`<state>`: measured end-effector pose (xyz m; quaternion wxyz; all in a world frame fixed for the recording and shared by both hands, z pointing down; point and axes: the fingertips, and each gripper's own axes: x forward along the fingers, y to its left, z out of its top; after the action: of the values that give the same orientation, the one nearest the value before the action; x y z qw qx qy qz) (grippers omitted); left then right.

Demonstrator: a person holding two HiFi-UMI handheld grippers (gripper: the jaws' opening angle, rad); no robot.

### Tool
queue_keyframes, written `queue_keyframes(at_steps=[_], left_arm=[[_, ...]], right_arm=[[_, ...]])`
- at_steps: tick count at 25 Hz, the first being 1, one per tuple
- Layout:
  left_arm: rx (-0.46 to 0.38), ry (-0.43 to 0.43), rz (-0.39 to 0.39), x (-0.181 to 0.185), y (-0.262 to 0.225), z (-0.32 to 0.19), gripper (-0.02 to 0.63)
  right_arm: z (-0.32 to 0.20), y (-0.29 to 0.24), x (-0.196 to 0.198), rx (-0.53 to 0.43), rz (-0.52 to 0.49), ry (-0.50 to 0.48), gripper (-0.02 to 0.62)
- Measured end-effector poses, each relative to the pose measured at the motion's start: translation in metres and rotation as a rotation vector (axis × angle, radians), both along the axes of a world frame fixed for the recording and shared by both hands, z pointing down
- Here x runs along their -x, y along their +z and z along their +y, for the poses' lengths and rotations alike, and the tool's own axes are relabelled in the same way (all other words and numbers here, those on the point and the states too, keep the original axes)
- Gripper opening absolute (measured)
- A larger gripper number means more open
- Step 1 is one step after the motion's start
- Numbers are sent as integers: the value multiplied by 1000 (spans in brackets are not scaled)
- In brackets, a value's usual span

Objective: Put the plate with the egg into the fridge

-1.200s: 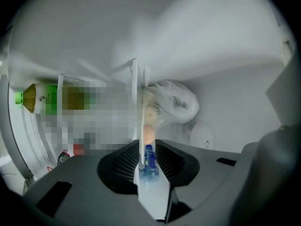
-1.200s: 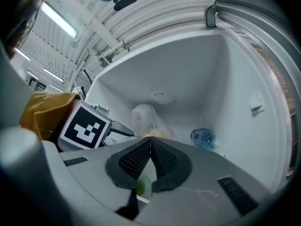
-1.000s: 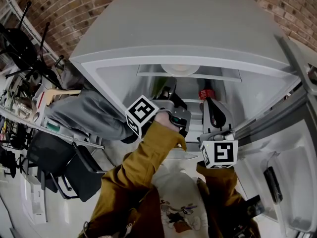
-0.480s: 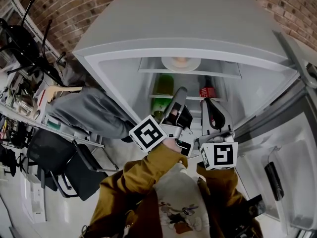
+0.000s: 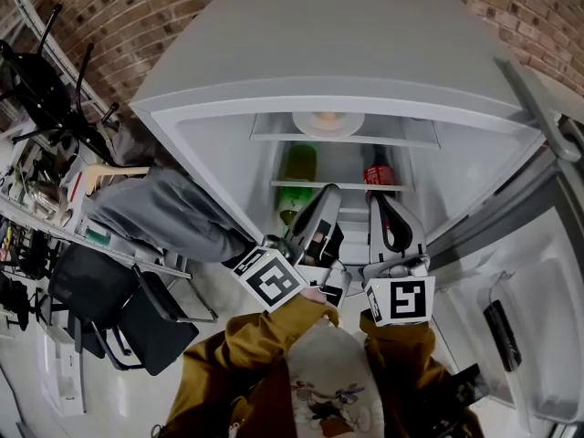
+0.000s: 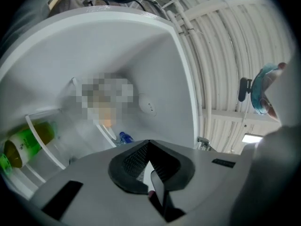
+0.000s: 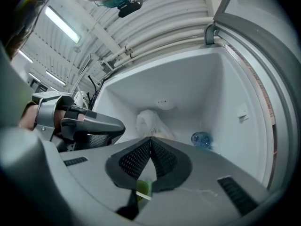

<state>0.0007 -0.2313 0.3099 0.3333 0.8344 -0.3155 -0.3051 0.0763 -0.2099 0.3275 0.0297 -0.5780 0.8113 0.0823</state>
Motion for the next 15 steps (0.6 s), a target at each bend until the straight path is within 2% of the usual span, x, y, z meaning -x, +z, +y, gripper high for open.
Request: queue_keyframes(at_steps=[15], left_arm=[[-153,-52,-213,2,11,32,6]], right_arm=[[16,10,-1,21,-42,-2,6]])
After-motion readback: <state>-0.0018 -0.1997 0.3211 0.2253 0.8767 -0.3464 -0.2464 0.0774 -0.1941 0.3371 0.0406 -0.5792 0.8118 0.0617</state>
